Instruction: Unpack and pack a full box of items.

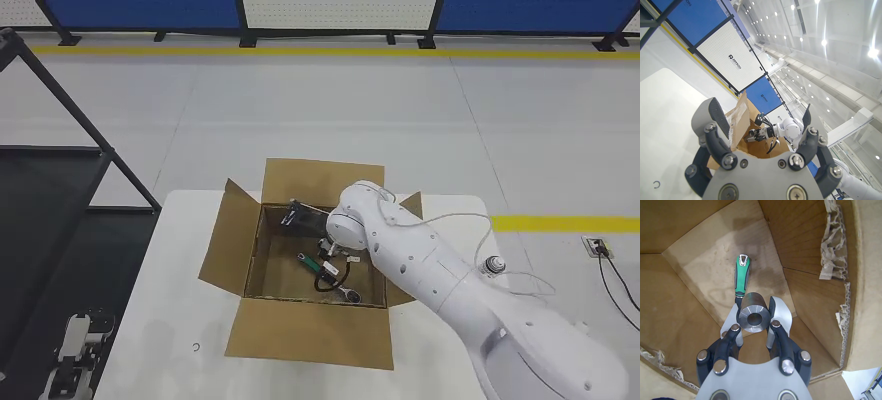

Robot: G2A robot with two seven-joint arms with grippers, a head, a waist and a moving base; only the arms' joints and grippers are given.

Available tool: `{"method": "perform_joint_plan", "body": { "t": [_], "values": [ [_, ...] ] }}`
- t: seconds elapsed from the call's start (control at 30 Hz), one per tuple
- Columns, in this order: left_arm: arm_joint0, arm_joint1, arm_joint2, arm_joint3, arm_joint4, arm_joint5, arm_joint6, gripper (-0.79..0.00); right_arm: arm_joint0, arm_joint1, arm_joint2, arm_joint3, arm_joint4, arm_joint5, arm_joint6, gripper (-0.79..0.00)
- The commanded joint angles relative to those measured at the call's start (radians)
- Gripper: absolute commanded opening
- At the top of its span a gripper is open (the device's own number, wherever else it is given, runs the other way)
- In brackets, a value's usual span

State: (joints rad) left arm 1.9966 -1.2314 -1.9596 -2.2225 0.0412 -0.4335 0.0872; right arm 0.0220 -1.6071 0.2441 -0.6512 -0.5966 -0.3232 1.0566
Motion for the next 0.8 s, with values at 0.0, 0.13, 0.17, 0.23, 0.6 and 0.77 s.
{"method": "perform_joint_plan", "body": {
  "t": [0.0,0.13,0.17,0.23,0.6,0.77],
  "values": [
    [0.000,0.000,0.000,0.000,0.000,0.000,0.000,0.000,-0.002,-0.015,0.001,0.035,-0.001,0.003,-0.012,-0.785],
    [0.000,0.000,0.000,0.000,0.000,0.000,0.000,0.000,-0.004,-0.042,0.003,0.093,-0.011,0.008,-0.036,-0.785],
    [0.000,0.000,0.000,0.000,0.000,0.000,0.000,0.000,-0.005,-0.048,0.004,0.104,-0.013,0.007,-0.046,-0.785],
    [0.000,0.000,0.000,0.000,0.000,0.000,0.000,0.000,-0.005,-0.059,0.003,0.129,-0.026,0.017,-0.061,-0.785],
    [0.000,0.000,0.000,0.000,0.000,0.000,0.000,0.000,-0.010,-0.111,0.010,0.231,-0.062,0.007,-0.104,-0.785],
    [0.000,0.000,0.000,0.000,0.000,0.000,0.000,0.000,-0.012,-0.130,0.014,0.270,-0.079,0.008,-0.125,-0.785]
  ]
}}
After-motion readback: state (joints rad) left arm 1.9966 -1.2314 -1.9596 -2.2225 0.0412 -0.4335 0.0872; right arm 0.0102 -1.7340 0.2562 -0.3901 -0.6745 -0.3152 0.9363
